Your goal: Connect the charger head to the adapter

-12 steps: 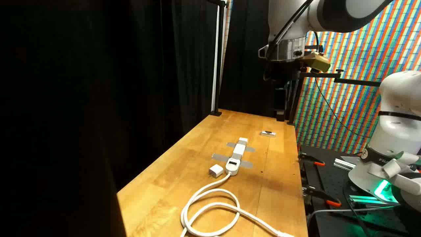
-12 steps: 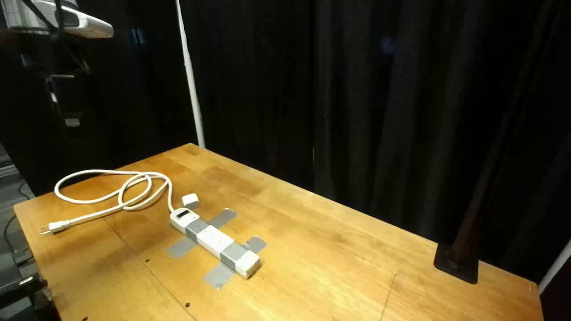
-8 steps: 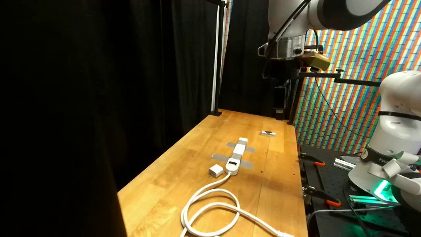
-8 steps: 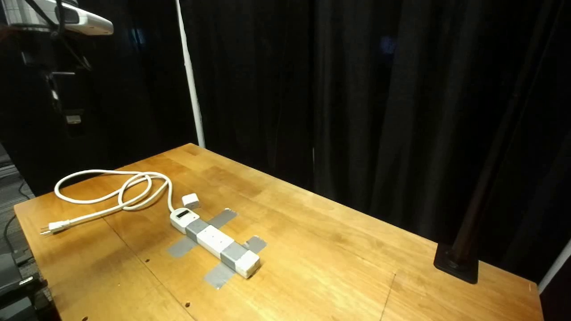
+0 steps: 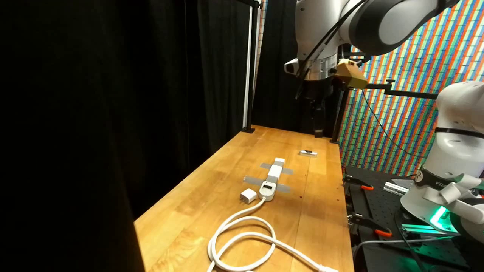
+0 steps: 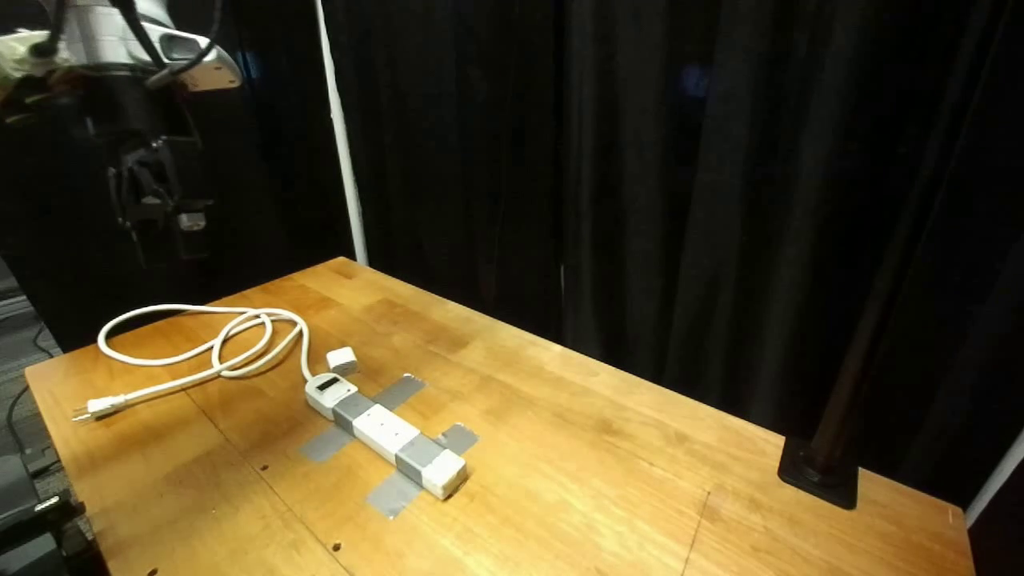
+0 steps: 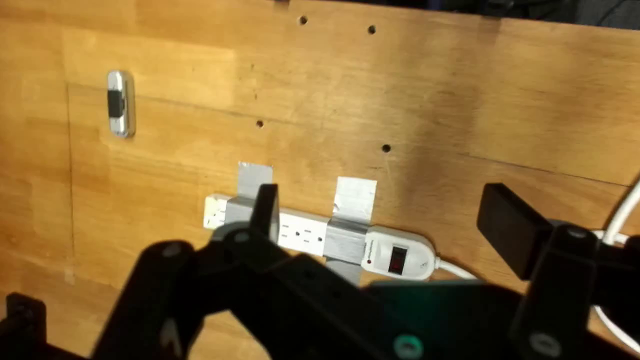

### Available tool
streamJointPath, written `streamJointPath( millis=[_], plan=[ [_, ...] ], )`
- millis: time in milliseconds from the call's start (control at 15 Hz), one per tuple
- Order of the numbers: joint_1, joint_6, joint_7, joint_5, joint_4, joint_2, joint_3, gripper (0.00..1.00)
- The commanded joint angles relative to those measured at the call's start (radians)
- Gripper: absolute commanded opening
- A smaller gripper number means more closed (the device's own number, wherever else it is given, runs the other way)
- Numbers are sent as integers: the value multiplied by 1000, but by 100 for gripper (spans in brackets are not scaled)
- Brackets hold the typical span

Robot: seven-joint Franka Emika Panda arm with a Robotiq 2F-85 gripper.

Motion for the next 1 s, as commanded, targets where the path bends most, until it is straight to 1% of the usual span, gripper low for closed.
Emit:
streamJointPath(
  millis=[0,200,333,467,600,733,867,933],
  plan=[
    [-16,134,-174,-155,117,181,-75,100],
    [-33,351,-306,-237,186,328,-146,100],
    [-42,500,-408,-224,234,429,-180,100],
    [-52,626,-522,-177,278,521,-191,100],
    [-65,720,-635,-117,317,608,-170,100],
    [-84,770,-758,-42,350,677,-124,100],
    [-102,775,-869,21,379,734,-59,100],
    [-111,759,-920,42,393,756,-28,100]
  ],
)
